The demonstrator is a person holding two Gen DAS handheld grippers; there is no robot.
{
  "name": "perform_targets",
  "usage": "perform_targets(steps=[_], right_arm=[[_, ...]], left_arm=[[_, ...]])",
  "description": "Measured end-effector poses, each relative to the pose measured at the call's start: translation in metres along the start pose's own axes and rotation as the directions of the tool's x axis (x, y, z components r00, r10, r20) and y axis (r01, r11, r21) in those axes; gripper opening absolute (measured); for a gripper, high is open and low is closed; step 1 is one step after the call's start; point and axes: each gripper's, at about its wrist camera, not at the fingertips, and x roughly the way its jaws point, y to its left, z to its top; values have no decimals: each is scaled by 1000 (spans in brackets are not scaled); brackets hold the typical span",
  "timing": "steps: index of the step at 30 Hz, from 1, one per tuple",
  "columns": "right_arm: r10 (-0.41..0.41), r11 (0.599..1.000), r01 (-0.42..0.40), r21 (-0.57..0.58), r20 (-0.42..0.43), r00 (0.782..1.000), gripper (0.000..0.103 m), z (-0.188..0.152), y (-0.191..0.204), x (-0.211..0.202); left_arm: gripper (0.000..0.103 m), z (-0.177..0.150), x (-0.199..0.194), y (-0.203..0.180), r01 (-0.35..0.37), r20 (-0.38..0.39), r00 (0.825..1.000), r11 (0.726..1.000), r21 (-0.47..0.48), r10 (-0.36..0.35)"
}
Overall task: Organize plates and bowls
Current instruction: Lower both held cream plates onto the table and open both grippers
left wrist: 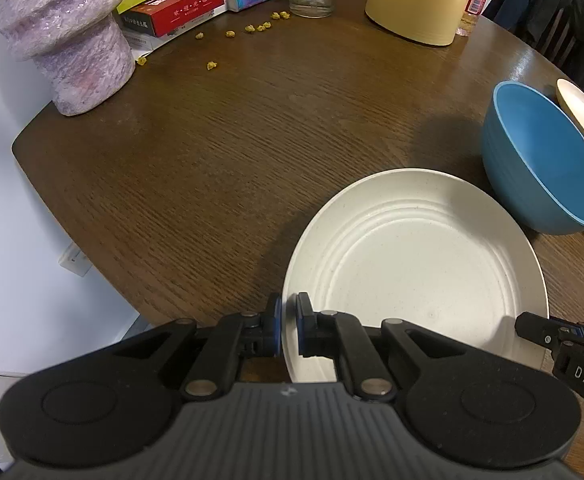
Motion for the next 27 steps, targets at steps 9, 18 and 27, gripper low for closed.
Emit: perform_targets(steps=[9, 18, 27], right_arm=[[11, 1000, -11, 29, -8, 1000, 11, 2, -4, 1], [64, 995, -62, 84, -26, 998, 31, 2, -12, -3], [91, 992, -92, 86, 7, 996, 71, 2, -16, -19]], left_arm=[[8, -1, 1, -1, 3, -9, 1000, 1000, -2, -3], [41, -1, -1, 2, 11, 5, 1000, 1000, -4, -11], [74, 0, -12, 1, 5, 44, 999, 1000, -3, -5]])
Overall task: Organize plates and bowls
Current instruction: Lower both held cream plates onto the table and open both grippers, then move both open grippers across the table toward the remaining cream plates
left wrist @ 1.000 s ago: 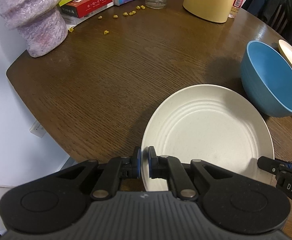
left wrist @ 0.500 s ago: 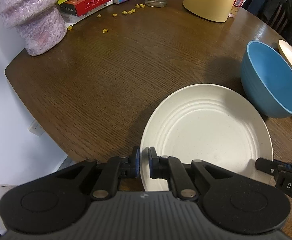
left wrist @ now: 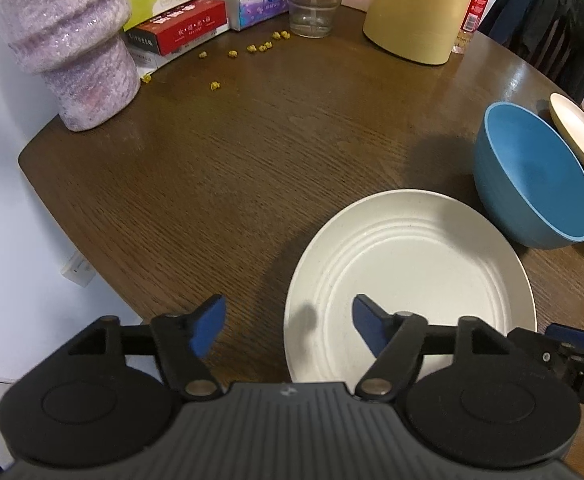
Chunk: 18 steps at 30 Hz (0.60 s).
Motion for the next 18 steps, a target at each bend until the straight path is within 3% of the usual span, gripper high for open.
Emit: perform_targets(steps=[8, 18], right_arm=[[7, 1000, -7, 11, 17, 1000, 103, -4, -4, -14], [-29, 999, 27, 45, 48, 998, 103, -14, -19, -48]], left_arm=[[103, -4, -16, -1, 22, 42, 999, 1000, 1, -22], [103, -17, -50, -3, 41, 100, 994, 999, 6, -41]])
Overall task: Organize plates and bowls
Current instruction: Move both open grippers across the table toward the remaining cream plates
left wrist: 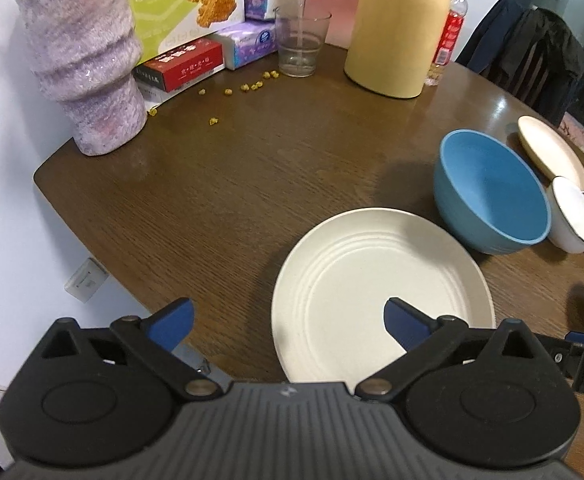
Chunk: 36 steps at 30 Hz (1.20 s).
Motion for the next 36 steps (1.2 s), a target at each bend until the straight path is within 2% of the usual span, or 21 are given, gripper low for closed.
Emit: perform_targets(steps=[8, 20, 28, 36], right_arm=[[-53, 997, 51, 56, 47, 997, 103, -10, -26, -36], [-175, 970, 157, 186, 84, 981, 103, -44, -73, -90], [-229, 935, 185, 302, 117, 966, 103, -65, -99, -114], [-301, 883, 219, 415, 144, 943, 103, -75, -105, -129]], left_arm=[[103, -9, -18, -10, 36, 8, 999, 999, 20, -37], [103, -13, -43, -55, 123, 22, 992, 987, 105, -126], [103, -9, -52, -89, 174, 23, 983, 961, 216, -183], [103, 8, -54, -101, 239, 20, 966, 923, 302, -256]])
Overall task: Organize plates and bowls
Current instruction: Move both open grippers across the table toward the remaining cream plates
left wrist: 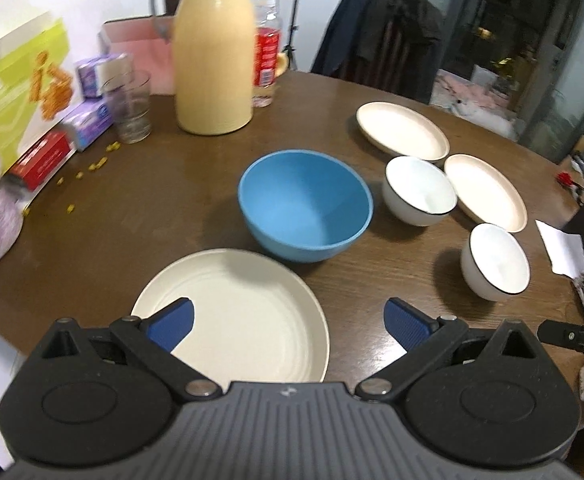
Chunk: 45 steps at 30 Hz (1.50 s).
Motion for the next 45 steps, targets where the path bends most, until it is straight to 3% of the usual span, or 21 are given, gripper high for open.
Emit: perform_targets(steps=[12, 23, 35, 45], right_arm=[[-86, 994, 83, 65, 56, 995, 103, 1, 28, -16], [-148, 986, 143, 87, 49, 988, 103, -1, 41, -24], [-169, 983, 165, 86, 39, 985, 103, 38, 14, -19], [-163, 984, 160, 72, 25, 986, 103, 90, -17, 0]], left_arm=[[103, 28, -4, 20, 69, 21, 997, 993, 99, -72], [103, 41, -2, 24, 135, 20, 990, 980, 147, -140], [103, 68, 12, -15, 163, 21, 986, 975, 150, -168], [103, 97, 39, -62, 129, 4, 991, 976, 174, -131]])
